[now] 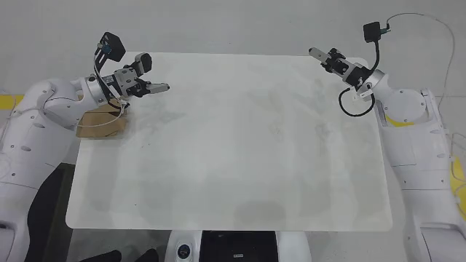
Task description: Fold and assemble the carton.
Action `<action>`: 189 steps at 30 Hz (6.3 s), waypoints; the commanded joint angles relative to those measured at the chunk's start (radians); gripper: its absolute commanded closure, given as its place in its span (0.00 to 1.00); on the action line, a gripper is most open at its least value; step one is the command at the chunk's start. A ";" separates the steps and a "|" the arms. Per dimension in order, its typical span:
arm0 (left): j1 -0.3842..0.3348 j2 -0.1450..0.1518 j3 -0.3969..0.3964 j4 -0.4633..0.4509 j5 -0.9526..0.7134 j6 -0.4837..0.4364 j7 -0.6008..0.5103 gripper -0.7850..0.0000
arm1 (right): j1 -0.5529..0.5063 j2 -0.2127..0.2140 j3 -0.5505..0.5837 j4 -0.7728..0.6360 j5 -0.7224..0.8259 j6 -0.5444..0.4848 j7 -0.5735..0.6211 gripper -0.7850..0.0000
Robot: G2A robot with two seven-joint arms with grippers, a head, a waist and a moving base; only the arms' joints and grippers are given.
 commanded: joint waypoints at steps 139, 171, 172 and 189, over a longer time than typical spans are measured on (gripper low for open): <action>-0.093 0.026 -0.256 0.807 -0.327 0.384 -0.529 0.18 | 0.000 0.000 0.000 0.000 0.000 0.000 0.000 0.00; -0.135 0.020 -0.343 0.739 -0.590 0.220 -0.680 1.00 | 0.000 0.000 0.000 0.000 0.000 0.000 0.000 0.00; -0.135 0.021 -0.348 0.727 -0.601 0.213 -0.684 1.00 | 0.000 0.000 0.000 0.000 0.000 0.000 0.000 0.00; -0.043 -0.017 -0.338 0.397 -0.886 0.239 -0.677 1.00 | 0.000 0.000 0.000 0.000 0.000 0.000 0.000 0.00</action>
